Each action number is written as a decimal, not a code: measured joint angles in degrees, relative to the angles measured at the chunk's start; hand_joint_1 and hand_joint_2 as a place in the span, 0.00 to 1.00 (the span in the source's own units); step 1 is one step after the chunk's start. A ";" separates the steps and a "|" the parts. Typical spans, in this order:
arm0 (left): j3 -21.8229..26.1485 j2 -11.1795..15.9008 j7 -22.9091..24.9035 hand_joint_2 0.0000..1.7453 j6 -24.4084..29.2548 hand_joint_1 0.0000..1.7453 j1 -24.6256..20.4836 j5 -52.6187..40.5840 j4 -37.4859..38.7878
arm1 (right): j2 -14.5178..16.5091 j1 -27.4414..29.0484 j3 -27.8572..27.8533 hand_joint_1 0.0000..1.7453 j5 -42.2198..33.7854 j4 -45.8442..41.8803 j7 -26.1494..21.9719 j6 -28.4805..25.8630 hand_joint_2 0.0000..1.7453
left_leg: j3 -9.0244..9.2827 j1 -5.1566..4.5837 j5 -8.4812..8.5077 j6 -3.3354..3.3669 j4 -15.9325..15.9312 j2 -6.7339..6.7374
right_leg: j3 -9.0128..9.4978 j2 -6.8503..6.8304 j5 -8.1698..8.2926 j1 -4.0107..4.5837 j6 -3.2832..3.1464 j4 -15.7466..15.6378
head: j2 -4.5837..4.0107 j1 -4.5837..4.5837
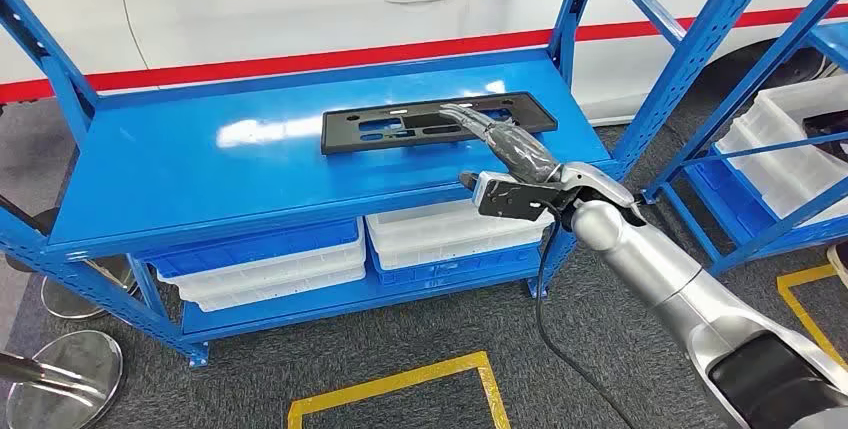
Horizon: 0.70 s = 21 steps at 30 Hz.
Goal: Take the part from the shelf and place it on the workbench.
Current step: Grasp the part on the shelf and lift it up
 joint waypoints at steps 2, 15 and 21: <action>0.00 -0.08 0.09 0.00 0.08 0.00 0.00 0.03 0.00 | -0.14 -0.05 -0.27 0.00 -0.05 0.02 0.02 0.02 0.00 | 0.86 0.00 -0.57 -0.18 0.00 -0.05 | 1.50 -0.01 3.51 0.00 -0.15 -4.44 | 0.00 0.00; -0.12 -0.25 0.17 0.00 0.45 0.00 -0.48 1.13 0.00 | -0.60 -0.58 -1.59 0.00 0.07 0.27 -0.13 0.70 0.00 | -7.76 -0.09 -7.54 -3.36 16.70 0.03 | 9.39 -0.05 5.16 0.21 -3.23 -16.76 | 0.00 0.02; -0.56 -0.30 0.31 0.00 0.64 0.00 -0.40 2.11 0.03 | -0.52 -0.31 -1.16 0.00 2.10 -0.61 -0.16 1.03 0.00 | -4.99 -0.93 3.66 -1.00 2.74 0.09 | 12.95 0.10 2.13 0.61 -2.56 -17.11 | 0.00 0.02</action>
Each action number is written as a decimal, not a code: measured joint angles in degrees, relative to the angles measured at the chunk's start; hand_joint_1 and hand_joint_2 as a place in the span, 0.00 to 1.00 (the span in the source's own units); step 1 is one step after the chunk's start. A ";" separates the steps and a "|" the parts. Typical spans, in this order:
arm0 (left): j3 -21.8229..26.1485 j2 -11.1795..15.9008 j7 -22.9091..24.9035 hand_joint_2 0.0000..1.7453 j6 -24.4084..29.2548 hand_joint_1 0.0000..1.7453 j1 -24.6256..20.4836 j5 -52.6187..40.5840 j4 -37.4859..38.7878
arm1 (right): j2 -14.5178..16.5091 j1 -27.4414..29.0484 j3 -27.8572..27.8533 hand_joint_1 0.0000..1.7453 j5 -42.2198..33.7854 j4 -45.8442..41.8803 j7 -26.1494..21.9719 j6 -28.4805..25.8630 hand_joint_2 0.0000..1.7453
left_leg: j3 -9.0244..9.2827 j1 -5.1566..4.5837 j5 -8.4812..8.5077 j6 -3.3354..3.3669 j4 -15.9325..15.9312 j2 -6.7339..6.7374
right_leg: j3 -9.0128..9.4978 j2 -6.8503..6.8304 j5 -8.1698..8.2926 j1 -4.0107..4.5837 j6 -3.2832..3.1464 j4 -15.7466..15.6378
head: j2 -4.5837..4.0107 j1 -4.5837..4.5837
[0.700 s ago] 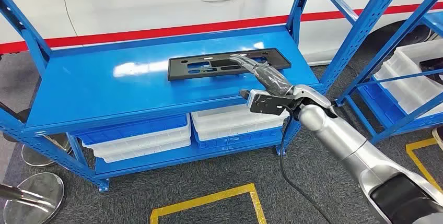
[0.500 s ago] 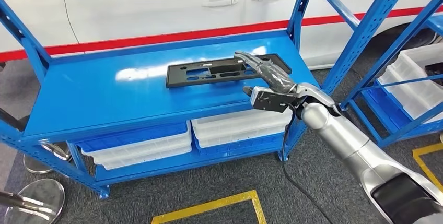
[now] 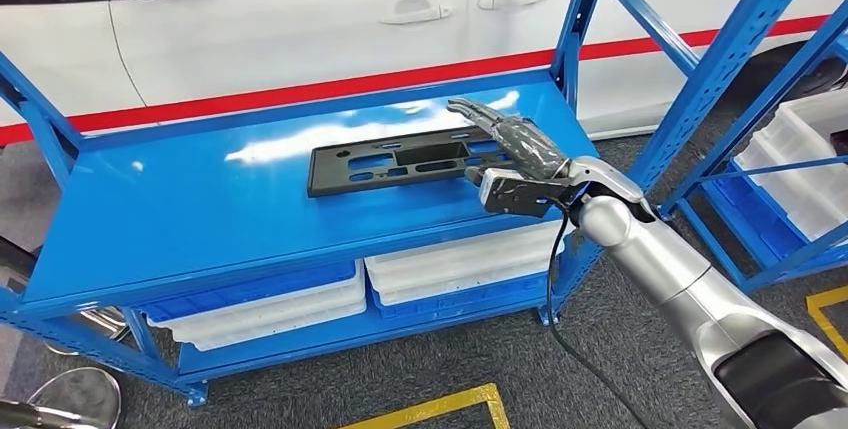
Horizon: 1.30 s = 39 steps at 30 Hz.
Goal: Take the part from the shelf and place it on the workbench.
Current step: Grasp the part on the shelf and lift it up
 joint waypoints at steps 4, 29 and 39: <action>-0.33 -0.07 0.24 0.00 0.20 0.00 0.07 0.63 0.02 | 0.02 0.35 0.40 0.00 0.45 -0.77 0.07 -0.04 0.00 | 2.17 0.12 -1.02 0.95 -2.90 -0.09 | 0.16 -0.02 0.21 -0.22 1.24 1.26 | 0.00 0.01; -3.82 -0.46 0.29 0.00 -0.26 0.00 -0.52 4.25 0.02 | -0.30 1.24 1.62 0.00 0.66 -0.84 -0.44 0.19 1.00 | -0.40 0.75 -5.15 -1.30 5.70 -0.08 | -4.31 -0.04 2.99 -0.27 -0.63 1.54 | 0.00 0.19; -4.41 -0.55 0.25 0.00 -0.26 0.00 -0.07 5.16 0.04 | -2.62 2.67 1.67 0.00 0.49 -1.04 -1.16 0.33 1.00 | 1.73 -0.02 -1.40 -0.54 -1.75 -0.44 | -2.95 -0.06 1.96 -0.07 -0.01 0.70 | 0.00 0.20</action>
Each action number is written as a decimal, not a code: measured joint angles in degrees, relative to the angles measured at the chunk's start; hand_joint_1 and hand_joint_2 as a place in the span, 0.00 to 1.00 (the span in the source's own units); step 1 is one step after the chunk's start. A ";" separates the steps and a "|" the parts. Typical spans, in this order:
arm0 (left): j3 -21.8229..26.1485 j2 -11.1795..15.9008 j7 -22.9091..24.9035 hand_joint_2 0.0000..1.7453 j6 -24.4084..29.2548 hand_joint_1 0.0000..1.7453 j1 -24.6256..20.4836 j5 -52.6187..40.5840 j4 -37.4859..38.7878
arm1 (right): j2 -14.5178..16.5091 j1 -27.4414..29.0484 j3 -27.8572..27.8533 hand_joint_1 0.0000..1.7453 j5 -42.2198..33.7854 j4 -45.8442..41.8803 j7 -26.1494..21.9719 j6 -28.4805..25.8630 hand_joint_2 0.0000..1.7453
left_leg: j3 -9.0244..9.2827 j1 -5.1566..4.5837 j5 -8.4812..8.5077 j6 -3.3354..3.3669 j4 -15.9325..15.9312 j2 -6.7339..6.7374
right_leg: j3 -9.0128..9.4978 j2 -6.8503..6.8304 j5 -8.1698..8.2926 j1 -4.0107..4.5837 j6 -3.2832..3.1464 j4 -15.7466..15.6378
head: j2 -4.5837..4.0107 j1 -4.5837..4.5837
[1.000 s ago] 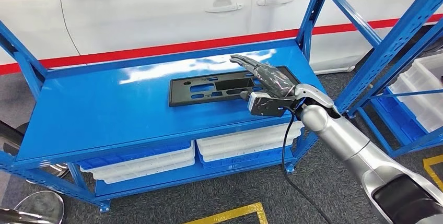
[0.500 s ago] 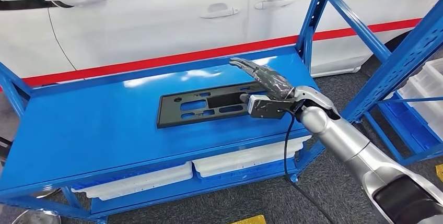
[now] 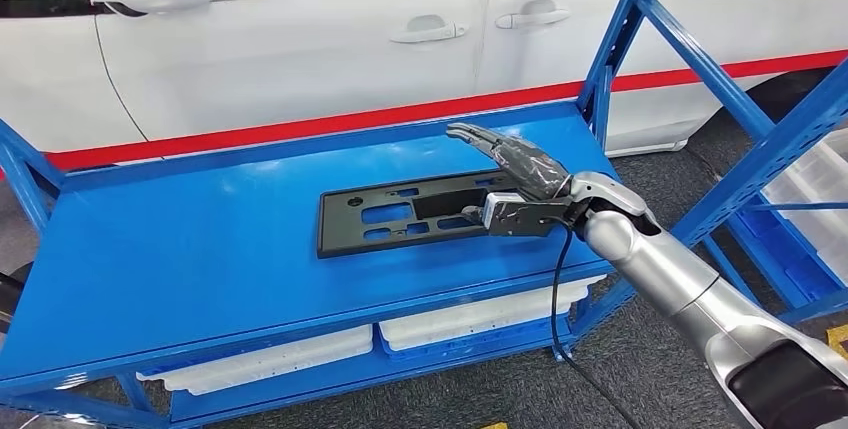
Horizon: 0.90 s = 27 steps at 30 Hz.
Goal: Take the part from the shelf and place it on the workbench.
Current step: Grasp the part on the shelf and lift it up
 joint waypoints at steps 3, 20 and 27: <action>-0.17 -0.03 0.31 0.00 0.15 0.00 -0.11 0.63 0.00 | -0.61 0.01 0.00 0.00 -0.03 0.02 -0.15 0.77 1.00 | 0.03 0.00 -0.13 0.26 0.00 0.00 | 0.10 0.01 0.03 0.00 0.17 -0.30 | 0.00 0.00; -1.14 -0.07 0.21 0.00 -0.87 0.00 0.10 3.73 0.00 | -9.11 -4.47 5.75 0.00 -4.95 -0.37 -1.78 11.56 1.00 | 0.06 -0.08 -0.09 0.62 0.01 0.03 | 0.18 0.00 0.24 -0.05 0.93 -0.50 | 0.00 0.00; -1.17 -0.07 0.56 0.00 -0.92 0.00 0.14 4.74 0.00 | -10.44 -7.10 9.17 0.00 -4.69 -0.28 -0.75 12.04 1.00 | 0.06 -0.02 -0.08 0.62 -0.01 0.05 | 0.19 0.00 0.23 0.02 0.93 -0.48 | 0.00 0.00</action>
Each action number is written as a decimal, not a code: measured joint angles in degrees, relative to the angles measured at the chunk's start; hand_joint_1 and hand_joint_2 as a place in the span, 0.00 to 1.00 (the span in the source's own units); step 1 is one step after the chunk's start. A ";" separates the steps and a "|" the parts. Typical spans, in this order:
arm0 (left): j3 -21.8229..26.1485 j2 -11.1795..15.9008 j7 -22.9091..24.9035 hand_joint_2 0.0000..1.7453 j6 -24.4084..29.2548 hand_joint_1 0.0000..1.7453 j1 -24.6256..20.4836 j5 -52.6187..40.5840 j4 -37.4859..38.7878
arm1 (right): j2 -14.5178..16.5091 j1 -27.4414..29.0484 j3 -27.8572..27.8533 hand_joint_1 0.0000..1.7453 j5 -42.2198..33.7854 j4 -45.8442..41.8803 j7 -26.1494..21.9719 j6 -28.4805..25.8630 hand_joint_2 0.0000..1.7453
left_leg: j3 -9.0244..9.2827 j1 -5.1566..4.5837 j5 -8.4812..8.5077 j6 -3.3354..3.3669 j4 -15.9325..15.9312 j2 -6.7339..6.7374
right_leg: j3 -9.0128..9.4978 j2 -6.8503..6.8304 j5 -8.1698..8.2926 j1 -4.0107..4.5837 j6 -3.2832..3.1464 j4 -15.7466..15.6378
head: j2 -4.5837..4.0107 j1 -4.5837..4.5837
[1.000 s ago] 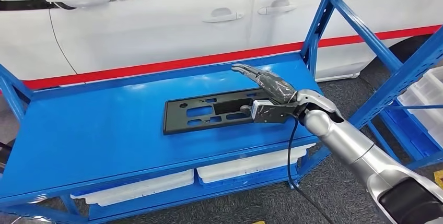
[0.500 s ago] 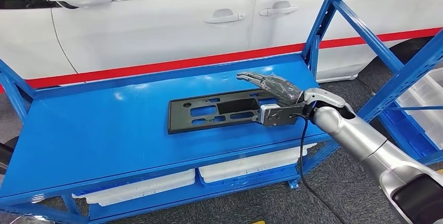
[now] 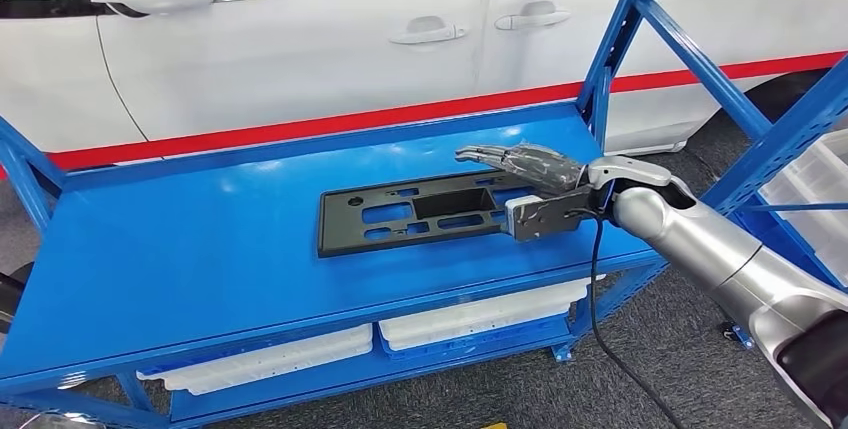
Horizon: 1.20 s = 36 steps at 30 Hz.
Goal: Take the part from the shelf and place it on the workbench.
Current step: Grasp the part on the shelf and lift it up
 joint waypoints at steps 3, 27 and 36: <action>-0.23 -0.01 0.07 0.00 0.02 0.00 -0.02 0.34 0.00 | 0.25 -0.57 1.66 0.00 0.90 0.21 1.21 -0.48 1.00 | -0.02 0.00 0.00 0.00 -0.02 -0.01 | 0.01 -0.01 0.00 0.01 0.00 0.01 | 0.00 0.00; -2.20 -0.39 0.96 0.00 0.49 0.00 -0.30 2.66 0.00 | 8.25 -3.43 12.42 0.00 6.46 5.51 4.53 -3.21 1.00 | -0.01 0.00 0.01 -0.01 -0.03 0.01 | -0.01 0.01 -0.01 0.00 0.00 0.02 | 0.00 0.00; -2.92 -0.61 1.03 0.00 0.57 0.00 -0.25 3.77 0.00 | 10.48 -4.09 14.98 0.00 9.12 7.29 5.52 -5.37 1.00 | -0.01 0.00 0.01 -0.01 -0.03 0.02 | 0.00 0.01 -0.01 0.00 0.00 0.02 | 0.00 0.00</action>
